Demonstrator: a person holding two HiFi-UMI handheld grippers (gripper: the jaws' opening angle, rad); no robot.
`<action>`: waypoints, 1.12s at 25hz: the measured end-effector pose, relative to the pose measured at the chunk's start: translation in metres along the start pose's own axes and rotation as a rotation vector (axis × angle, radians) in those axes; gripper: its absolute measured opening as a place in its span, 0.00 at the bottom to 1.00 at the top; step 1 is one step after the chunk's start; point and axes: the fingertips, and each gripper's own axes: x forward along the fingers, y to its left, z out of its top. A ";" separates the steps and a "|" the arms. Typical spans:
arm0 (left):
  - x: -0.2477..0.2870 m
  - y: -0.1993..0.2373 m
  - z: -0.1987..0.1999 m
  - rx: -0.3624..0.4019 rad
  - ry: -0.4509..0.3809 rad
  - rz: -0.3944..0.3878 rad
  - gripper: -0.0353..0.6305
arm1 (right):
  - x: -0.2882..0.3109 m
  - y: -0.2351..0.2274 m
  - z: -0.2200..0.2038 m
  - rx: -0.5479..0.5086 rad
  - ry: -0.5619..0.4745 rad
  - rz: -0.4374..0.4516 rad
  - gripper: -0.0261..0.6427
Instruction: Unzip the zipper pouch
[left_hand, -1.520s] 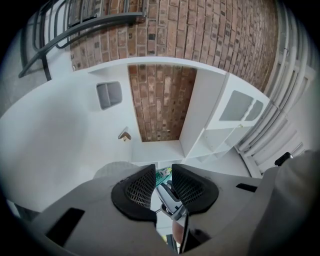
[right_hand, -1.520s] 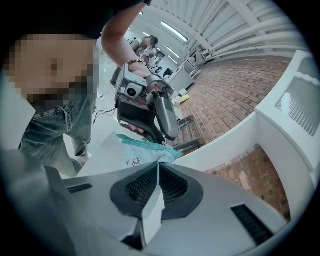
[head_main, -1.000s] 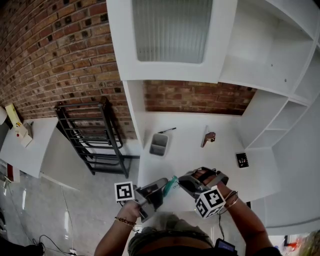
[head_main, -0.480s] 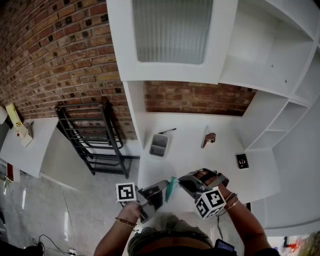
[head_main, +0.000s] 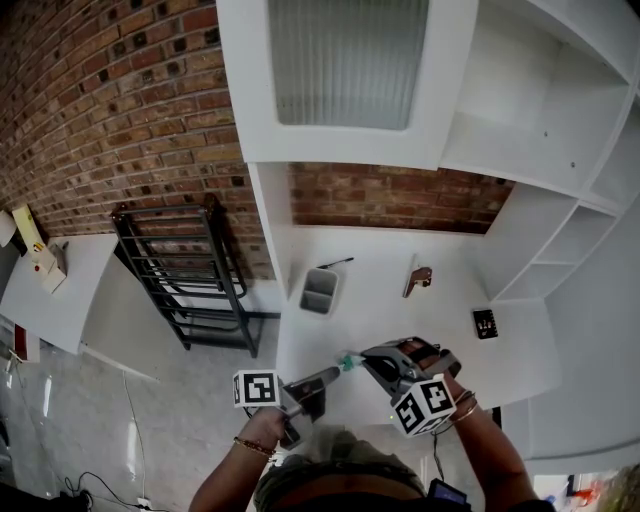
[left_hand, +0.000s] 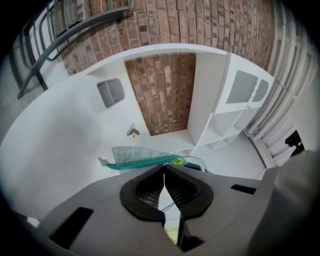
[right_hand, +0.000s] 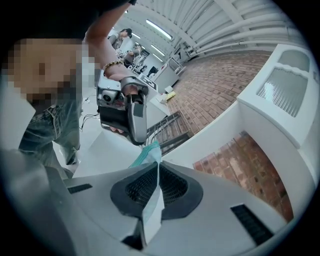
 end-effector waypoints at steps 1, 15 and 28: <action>-0.001 0.002 0.000 0.011 0.004 0.010 0.06 | -0.001 0.000 0.000 0.005 -0.002 -0.001 0.05; -0.008 0.029 0.000 0.202 0.043 0.206 0.06 | -0.009 -0.001 0.001 0.085 -0.036 -0.002 0.05; -0.010 0.050 -0.005 0.247 0.033 0.296 0.06 | -0.025 -0.003 -0.012 0.137 -0.038 -0.025 0.05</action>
